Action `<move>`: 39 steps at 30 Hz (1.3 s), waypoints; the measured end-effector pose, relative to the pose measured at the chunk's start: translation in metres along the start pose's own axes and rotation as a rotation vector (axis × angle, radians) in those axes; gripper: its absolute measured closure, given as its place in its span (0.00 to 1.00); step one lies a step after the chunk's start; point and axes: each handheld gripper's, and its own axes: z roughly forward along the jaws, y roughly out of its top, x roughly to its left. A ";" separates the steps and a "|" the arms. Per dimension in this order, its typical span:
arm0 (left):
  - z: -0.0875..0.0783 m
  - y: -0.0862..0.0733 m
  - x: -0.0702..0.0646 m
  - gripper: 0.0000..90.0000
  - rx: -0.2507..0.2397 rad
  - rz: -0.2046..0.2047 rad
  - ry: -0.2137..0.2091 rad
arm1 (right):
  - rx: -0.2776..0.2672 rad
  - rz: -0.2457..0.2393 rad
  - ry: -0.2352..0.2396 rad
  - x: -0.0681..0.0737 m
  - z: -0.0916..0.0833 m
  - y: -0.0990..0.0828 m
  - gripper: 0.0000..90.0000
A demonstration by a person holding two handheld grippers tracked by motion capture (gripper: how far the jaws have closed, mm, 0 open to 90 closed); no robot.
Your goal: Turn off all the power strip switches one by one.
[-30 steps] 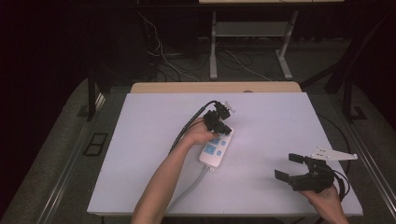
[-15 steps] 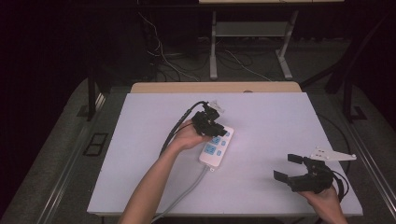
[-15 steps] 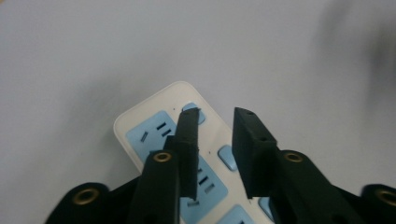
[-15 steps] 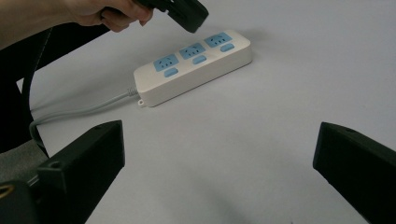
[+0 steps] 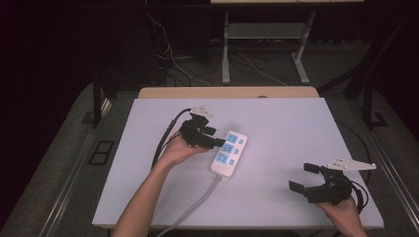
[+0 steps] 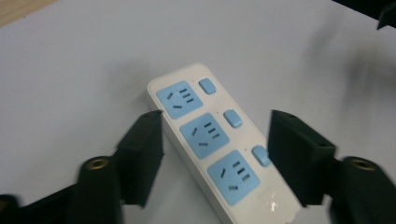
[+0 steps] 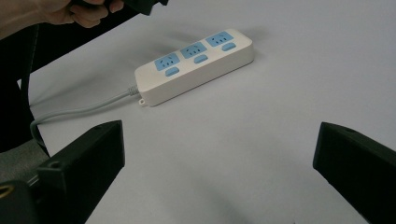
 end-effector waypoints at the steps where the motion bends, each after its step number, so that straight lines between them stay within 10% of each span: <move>1: -0.003 -0.003 0.000 0.31 -0.007 -0.009 0.005 | 0.000 0.000 0.001 0.000 0.000 0.000 0.02; 12: -0.034 -0.033 -0.007 0.01 -0.074 -0.062 0.038 | 0.004 -0.001 0.004 0.002 0.002 0.000 0.02; 39: -0.072 -0.131 -0.050 0.00 -0.283 -0.127 0.103 | 0.023 -0.010 0.010 0.011 0.005 -0.002 0.02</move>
